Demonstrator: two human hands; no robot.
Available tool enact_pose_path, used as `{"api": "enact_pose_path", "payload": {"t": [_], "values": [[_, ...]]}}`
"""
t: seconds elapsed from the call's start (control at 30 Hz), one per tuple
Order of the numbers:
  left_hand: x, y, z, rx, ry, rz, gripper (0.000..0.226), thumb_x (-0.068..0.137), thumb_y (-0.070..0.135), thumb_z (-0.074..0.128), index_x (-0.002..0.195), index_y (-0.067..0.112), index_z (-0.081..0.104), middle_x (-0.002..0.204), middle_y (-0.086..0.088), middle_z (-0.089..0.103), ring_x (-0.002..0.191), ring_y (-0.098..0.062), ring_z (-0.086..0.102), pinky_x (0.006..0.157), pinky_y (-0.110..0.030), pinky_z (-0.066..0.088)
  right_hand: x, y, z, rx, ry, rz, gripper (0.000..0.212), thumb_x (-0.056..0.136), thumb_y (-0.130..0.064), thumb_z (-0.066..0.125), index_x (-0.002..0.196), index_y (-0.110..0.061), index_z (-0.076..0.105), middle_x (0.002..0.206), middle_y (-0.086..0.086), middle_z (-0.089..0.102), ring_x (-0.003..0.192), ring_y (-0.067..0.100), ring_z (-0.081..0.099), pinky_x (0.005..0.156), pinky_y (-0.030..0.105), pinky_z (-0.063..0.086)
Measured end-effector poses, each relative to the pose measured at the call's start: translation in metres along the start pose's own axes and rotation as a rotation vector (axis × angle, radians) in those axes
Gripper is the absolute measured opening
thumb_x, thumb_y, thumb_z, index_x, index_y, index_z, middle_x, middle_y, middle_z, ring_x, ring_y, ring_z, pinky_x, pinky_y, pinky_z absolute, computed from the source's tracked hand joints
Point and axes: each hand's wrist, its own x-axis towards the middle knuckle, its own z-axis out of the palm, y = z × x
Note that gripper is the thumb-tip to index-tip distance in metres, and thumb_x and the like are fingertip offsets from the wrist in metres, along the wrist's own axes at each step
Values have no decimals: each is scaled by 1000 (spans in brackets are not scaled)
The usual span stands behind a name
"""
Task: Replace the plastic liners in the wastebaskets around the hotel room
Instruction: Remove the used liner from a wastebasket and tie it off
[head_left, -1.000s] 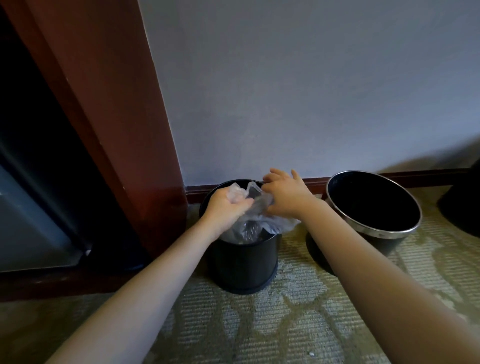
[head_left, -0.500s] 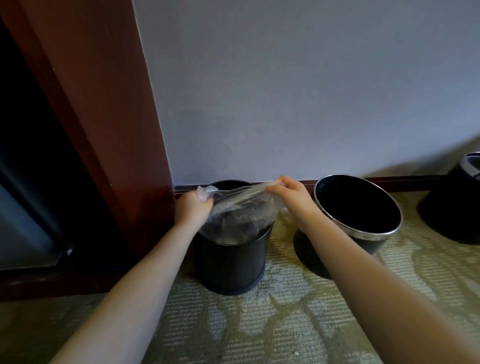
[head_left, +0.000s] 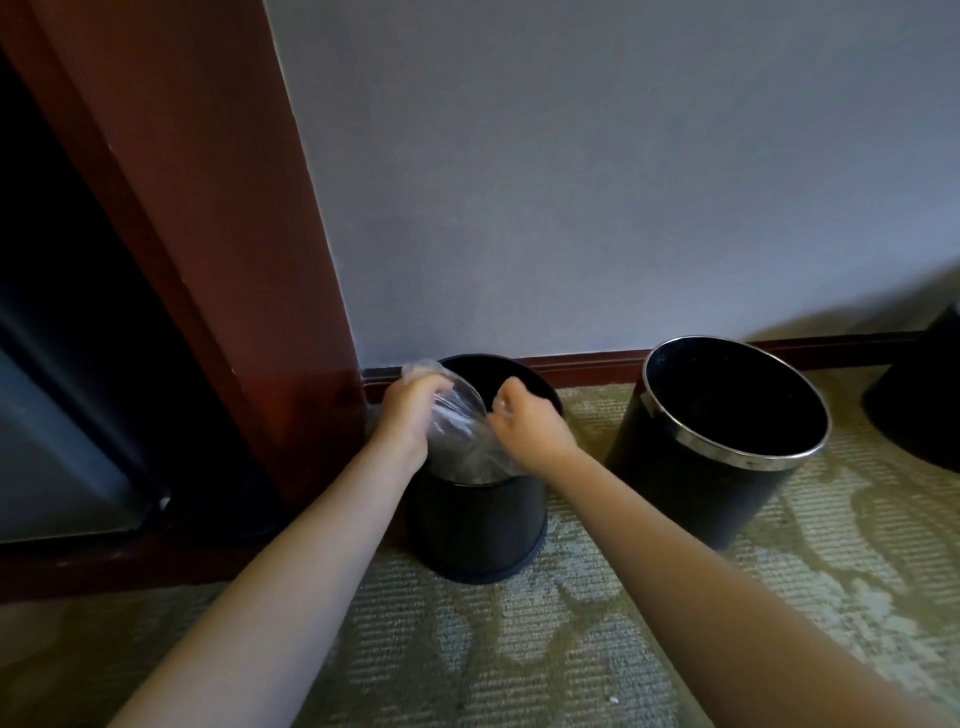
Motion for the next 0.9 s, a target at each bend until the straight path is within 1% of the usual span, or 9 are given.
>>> {"api": "enact_pose_path", "payload": {"t": [0.13, 0.23, 0.27, 0.33, 0.4, 0.67, 0.77, 0.83, 0.9], "values": [[-21, 10, 20, -283, -267, 30, 28, 86, -10, 40, 67, 7, 52, 89, -10, 67, 90, -18, 65, 73, -23, 49, -1, -3, 20, -49, -151, -30, 2, 96, -11, 45, 95, -10, 44, 85, 12, 58, 81, 32, 55, 66, 33, 36], [-26, 12, 26, -365, -332, -10, 29, 88, -7, 37, 63, 7, 45, 66, -10, 64, 67, -19, 63, 71, -27, 50, 1, -1, 29, -25, -177, -34, 24, 96, -8, 45, 120, -7, 49, 94, 12, 57, 81, 21, 49, 72, 31, 37], [-25, 11, 25, -368, -318, -26, 29, 88, -5, 38, 62, 8, 42, 54, -6, 56, 53, -17, 56, 67, -28, 49, 1, 1, 30, 10, -165, -38, 25, 96, -9, 46, 121, -10, 50, 92, 9, 56, 81, 19, 49, 73, 31, 37], [-22, 10, 21, -316, -280, -32, 31, 88, -1, 40, 61, 13, 34, 40, 1, 39, 35, -12, 35, 59, -29, 42, -1, 4, 29, 133, -123, 7, 10, 96, -11, 48, 93, -20, 51, 80, 0, 52, 72, 16, 48, 71, 31, 37], [-16, 9, 13, -237, -237, -24, 34, 90, 4, 41, 60, 17, 30, 37, 5, 28, 31, -10, 22, 54, -28, 34, 2, 8, 26, 259, -50, 93, 27, 96, -11, 50, 73, -21, 39, 70, -2, 47, 65, 13, 44, 66, 30, 36], [-1, 5, -4, -149, -92, -150, 39, 91, 14, 43, 57, 20, 26, 38, 6, 18, 32, -10, 13, 38, -21, 17, 8, 1, 4, 1091, 247, 349, 21, 102, -16, 46, 81, -12, 46, 58, 3, 43, 47, 13, 51, 61, 28, 48], [2, 2, -3, -116, -86, -137, 37, 92, 12, 44, 59, 19, 27, 37, 7, 19, 30, -8, 14, 33, -18, 16, 9, -1, -1, 1338, 188, 364, 29, 103, -20, 47, 74, -16, 42, 51, -2, 36, 39, 8, 38, 57, 26, 46], [5, 1, -4, -99, -54, -125, 37, 91, 10, 45, 60, 20, 27, 38, 8, 19, 31, -8, 14, 35, -19, 14, 9, -4, -2, 1366, 123, 324, 32, 103, -22, 47, 72, -18, 39, 47, -5, 31, 38, 7, 28, 49, 23, 41], [10, 1, -7, -93, -6, -103, 35, 89, 8, 44, 61, 20, 26, 37, 9, 18, 31, -8, 13, 35, -18, 13, 9, -7, -3, 1378, 119, 301, 32, 102, -21, 47, 72, -18, 39, 49, -5, 32, 39, 7, 30, 52, 24, 44]]}}
